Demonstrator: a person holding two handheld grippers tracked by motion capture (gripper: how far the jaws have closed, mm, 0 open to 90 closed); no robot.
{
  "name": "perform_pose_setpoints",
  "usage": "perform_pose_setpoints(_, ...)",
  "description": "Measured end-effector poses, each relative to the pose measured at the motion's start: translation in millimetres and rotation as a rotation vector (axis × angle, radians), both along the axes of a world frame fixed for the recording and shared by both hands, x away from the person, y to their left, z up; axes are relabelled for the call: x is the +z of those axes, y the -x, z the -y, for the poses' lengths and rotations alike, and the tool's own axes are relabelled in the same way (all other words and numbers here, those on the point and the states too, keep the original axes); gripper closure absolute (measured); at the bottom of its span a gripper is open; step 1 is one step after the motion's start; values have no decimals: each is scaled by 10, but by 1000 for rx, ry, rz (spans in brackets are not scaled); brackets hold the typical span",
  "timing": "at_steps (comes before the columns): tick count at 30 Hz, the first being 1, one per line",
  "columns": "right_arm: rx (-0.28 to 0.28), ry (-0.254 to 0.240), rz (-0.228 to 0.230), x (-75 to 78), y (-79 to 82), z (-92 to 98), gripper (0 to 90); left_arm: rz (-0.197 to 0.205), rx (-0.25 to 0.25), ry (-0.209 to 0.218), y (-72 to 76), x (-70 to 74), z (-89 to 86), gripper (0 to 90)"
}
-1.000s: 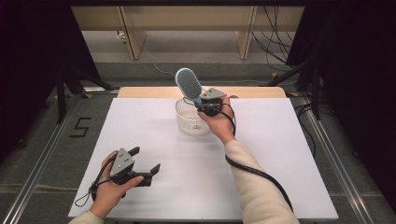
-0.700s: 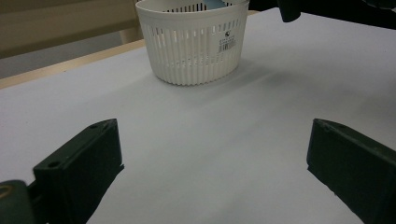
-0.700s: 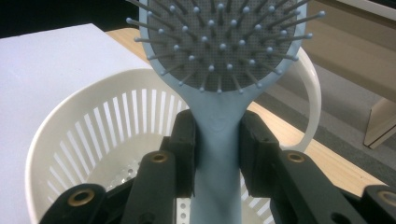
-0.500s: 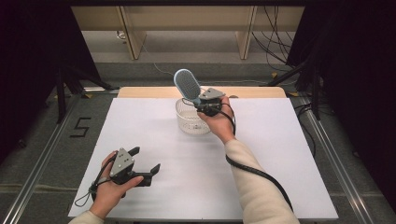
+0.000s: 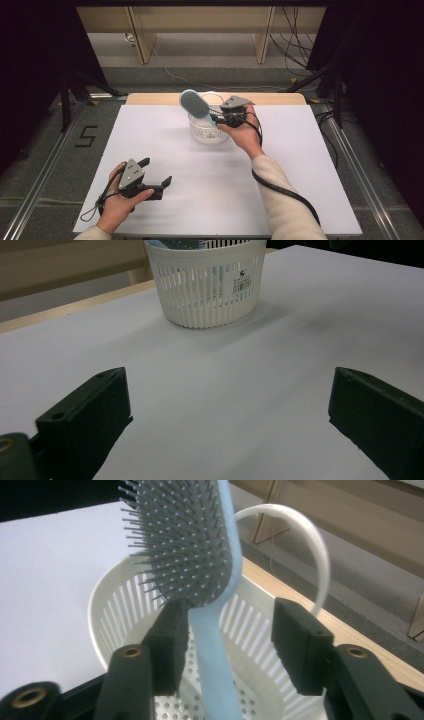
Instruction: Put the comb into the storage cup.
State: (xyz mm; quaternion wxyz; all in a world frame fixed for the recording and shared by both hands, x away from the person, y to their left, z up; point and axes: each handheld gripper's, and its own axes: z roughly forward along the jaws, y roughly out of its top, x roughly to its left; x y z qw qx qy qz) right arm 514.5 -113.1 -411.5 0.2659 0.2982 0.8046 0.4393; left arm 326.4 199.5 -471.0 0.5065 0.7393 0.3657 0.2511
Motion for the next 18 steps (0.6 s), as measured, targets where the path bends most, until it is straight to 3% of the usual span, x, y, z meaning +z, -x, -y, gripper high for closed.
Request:
perform_pose_setpoints(7, -11, -68, -39, 69, 75, 139, 332, -3, 7, 1, -4, -1, -22, 33)
perform_pose_setpoints(14, -4, -111, -59, 19, 122, 166, 216, -4, 10, 0, -13, -8, -29, 33)
perform_pose_setpoints(18, 7, -105, -72, -12, 174, 185, 184, -4, 13, -2, -8, -5, -21, 33)
